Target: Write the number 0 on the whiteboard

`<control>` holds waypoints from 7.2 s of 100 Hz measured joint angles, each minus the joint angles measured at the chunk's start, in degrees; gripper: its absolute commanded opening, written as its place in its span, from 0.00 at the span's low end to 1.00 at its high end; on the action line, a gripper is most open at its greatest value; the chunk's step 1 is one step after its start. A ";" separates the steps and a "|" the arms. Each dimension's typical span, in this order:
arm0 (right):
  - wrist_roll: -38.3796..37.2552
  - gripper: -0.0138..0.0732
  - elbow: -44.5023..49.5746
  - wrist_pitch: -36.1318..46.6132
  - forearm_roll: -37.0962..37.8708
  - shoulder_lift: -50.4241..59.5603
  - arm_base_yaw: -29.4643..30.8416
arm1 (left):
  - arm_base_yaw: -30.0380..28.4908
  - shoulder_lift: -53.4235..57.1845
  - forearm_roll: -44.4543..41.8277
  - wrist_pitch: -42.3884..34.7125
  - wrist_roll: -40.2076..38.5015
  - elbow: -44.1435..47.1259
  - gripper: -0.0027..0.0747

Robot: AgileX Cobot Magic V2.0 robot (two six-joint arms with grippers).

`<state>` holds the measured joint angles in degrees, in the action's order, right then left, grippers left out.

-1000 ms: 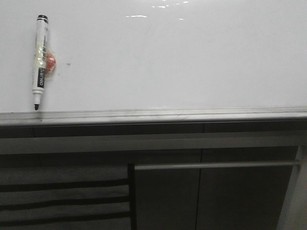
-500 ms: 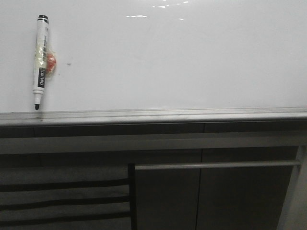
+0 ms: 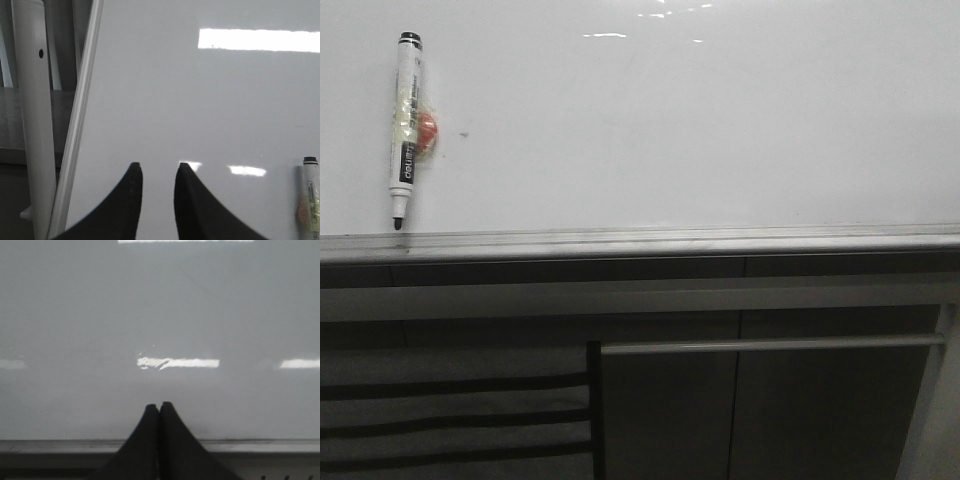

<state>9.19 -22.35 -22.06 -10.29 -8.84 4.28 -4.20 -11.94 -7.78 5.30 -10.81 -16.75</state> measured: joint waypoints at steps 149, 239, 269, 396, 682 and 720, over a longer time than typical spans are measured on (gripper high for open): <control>5.92 0.08 1.94 -10.15 -6.15 -2.57 -9.90 | 33.40 -51.05 14.45 -28.52 -1.99 -0.43 0.67; 6.06 0.08 1.81 -12.93 -6.15 -2.57 -11.38 | 36.35 -74.06 17.88 -52.62 -1.99 -4.39 0.01; 16.95 0.55 -4.07 -16.63 -6.37 -8.76 -24.05 | 36.35 -72.75 -11.83 -57.43 2.01 -4.28 0.01; 25.82 0.55 -26.92 -0.75 -4.07 -59.09 -53.13 | 36.35 -57.37 -48.40 -40.44 5.99 -4.00 0.01; 25.96 0.08 -27.28 21.05 -9.19 -69.13 -46.00 | 34.23 1.27 -46.67 23.31 -37.56 -6.81 0.01; 25.96 0.08 -27.28 21.05 -9.69 -69.87 -44.80 | 34.23 -0.37 -58.14 26.85 -46.56 -6.81 0.01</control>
<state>35.14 -49.62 -1.01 -19.98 -78.71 -40.51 30.03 -12.31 -65.93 32.15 -57.37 -23.55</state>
